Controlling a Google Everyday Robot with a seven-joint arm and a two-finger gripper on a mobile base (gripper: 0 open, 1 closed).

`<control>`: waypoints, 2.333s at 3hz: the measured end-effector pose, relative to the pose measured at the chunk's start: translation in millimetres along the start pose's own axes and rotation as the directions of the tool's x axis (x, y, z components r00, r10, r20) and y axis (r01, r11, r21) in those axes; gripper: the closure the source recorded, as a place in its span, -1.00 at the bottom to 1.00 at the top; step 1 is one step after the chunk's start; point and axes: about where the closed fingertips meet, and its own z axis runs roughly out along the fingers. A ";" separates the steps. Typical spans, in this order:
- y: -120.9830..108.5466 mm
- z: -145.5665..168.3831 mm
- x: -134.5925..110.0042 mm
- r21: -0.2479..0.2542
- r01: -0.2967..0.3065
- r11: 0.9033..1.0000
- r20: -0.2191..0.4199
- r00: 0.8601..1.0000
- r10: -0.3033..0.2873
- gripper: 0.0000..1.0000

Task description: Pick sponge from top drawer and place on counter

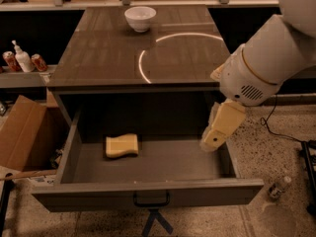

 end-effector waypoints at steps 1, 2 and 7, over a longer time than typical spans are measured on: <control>8.3 35.6 4.3 -0.037 0.020 0.999 0.030 0.999 -0.019 -1.00; 11.3 72.0 3.1 -0.076 0.023 0.997 0.064 0.998 -0.018 -1.00; -46.6 234.8 8.0 -0.143 -0.008 0.990 0.164 0.986 0.032 -1.00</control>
Offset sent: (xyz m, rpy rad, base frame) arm 0.0199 0.0496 -0.1212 0.1466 0.0876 0.0796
